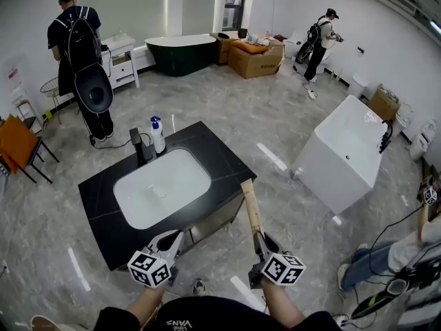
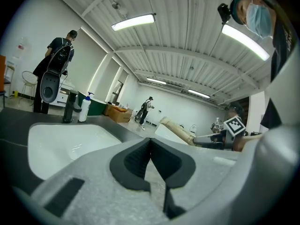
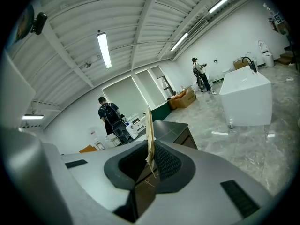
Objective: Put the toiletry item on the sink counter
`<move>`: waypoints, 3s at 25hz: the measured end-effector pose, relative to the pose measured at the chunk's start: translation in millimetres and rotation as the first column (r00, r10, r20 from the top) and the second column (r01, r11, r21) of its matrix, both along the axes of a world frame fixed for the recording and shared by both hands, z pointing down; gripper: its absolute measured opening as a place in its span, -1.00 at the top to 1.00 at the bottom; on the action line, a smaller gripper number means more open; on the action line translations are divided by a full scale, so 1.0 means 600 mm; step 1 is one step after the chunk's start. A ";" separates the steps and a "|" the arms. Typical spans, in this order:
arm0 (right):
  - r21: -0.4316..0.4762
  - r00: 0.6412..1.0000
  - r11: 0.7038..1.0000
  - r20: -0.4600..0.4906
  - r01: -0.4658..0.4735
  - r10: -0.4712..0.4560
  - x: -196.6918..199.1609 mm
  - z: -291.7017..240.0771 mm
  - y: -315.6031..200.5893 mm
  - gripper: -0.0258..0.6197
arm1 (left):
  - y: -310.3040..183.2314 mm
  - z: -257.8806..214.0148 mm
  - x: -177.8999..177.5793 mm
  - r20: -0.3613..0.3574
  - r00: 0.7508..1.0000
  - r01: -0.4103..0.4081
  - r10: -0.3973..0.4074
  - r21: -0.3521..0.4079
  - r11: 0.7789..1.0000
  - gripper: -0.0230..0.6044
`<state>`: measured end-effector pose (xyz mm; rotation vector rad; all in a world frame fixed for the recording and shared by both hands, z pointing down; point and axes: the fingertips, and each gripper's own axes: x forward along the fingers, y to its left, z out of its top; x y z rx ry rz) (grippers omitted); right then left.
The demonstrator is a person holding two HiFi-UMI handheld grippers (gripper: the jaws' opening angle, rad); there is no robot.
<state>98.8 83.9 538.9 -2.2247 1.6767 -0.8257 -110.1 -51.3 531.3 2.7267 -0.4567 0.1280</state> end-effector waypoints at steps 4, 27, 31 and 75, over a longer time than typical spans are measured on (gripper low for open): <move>0.004 1.000 1.000 -0.006 -0.014 0.014 0.018 0.000 -0.049 0.79 | -0.059 -0.003 0.023 0.006 1.000 -0.018 0.018 0.024 1.000 0.90; -0.068 0.972 0.970 0.002 0.235 -0.235 0.267 0.041 -0.233 0.79 | -0.149 0.014 0.235 0.018 0.973 0.231 -0.231 -0.027 0.973 0.90; -0.078 0.958 0.955 0.007 0.285 -0.285 0.308 0.045 -0.246 0.79 | -0.144 0.011 0.269 0.021 0.960 0.281 -0.281 -0.027 0.959 0.90; -0.323 0.858 0.818 -0.034 0.475 -0.512 0.269 0.202 -0.592 0.79 | -0.342 0.053 0.214 0.062 0.872 0.489 -0.485 -0.069 0.870 0.90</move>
